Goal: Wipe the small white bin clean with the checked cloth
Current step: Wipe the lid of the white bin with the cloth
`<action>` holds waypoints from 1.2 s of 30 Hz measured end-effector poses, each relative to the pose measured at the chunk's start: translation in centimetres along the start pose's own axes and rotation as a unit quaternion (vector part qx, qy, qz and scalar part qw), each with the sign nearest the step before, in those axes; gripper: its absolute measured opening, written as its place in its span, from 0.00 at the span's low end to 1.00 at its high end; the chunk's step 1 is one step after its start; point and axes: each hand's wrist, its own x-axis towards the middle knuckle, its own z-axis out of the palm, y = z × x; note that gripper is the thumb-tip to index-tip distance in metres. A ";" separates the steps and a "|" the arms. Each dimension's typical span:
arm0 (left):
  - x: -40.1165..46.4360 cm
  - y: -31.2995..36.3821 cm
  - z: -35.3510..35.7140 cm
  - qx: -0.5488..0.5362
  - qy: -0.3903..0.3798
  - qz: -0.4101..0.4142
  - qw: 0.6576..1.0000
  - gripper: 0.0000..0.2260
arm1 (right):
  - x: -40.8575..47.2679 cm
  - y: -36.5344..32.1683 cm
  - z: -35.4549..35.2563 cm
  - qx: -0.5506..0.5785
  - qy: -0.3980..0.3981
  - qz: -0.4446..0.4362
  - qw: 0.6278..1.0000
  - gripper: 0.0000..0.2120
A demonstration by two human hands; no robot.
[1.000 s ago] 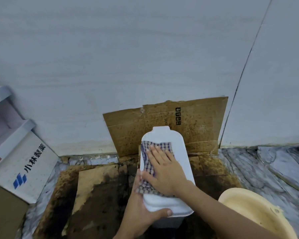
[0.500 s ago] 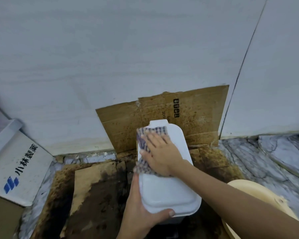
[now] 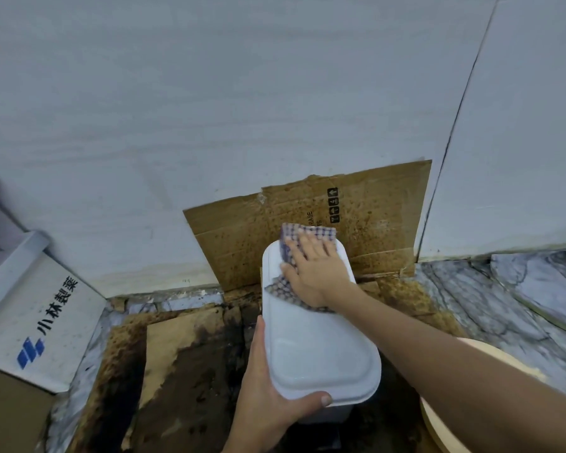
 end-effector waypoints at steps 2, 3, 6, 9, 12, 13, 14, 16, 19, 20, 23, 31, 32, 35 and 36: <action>-0.1 -0.3 0.0 0.010 0.005 0.015 1.000 0.64 | -1.7 -2.5 0.9 0.011 0.013 -0.057 0.998 0.32; -0.2 -0.5 -0.1 0.022 0.006 0.026 0.999 0.63 | -3.7 -3.3 1.4 0.024 0.021 -0.094 0.995 0.32; -0.3 -0.8 0.3 0.006 -0.006 0.015 1.000 0.61 | -10.5 -2.2 2.2 0.064 0.020 -0.163 0.984 0.31; 0.0 -0.7 0.4 -0.022 -0.019 0.023 0.999 0.60 | -12.8 1.8 1.8 0.040 0.035 -0.118 0.992 0.30; 0.1 -0.4 0.1 -0.012 -0.024 0.032 0.999 0.59 | -9.7 4.0 0.8 0.075 0.025 -0.058 0.995 0.29; 0.1 -0.5 0.0 -0.014 -0.026 0.024 0.999 0.59 | -7.9 4.1 0.6 0.097 0.022 -0.048 0.994 0.29; 0.1 -0.5 -0.1 -0.013 -0.027 0.016 0.999 0.59 | -6.0 4.1 0.4 0.116 0.020 -0.038 0.992 0.29; 0.2 -0.3 -0.1 -0.007 -0.023 0.012 1.000 0.59 | -2.5 3.9 0.1 0.122 0.019 -0.015 0.992 0.29; 0.4 -0.5 -0.1 0.000 -0.023 0.013 1.000 0.58 | 0.2 3.8 -0.5 0.118 0.011 0.004 0.993 0.29; 0.5 -0.6 -0.1 0.001 -0.023 0.014 1.000 0.58 | 0.1 3.7 -0.4 0.129 0.014 0.010 0.991 0.29; 0.2 -0.7 -0.2 0.004 -0.022 0.011 1.000 0.59 | -2.9 2.8 0.3 0.160 0.046 0.054 0.985 0.30; -0.5 -0.9 -0.1 0.028 -0.033 0.013 0.999 0.55 | -15.8 -1.8 2.5 0.173 0.079 0.126 0.974 0.30; -0.6 -0.8 0.0 0.032 -0.030 0.014 0.999 0.54 | -16.4 -2.0 2.8 0.160 0.077 0.117 0.977 0.30; -0.4 -0.8 -0.2 0.024 -0.024 0.040 0.999 0.57 | -14.3 -0.7 2.4 0.156 0.077 0.092 0.980 0.30; -0.3 -0.8 -0.2 0.020 -0.024 0.041 0.999 0.58 | -12.6 0.1 2.0 0.163 0.076 0.084 0.980 0.29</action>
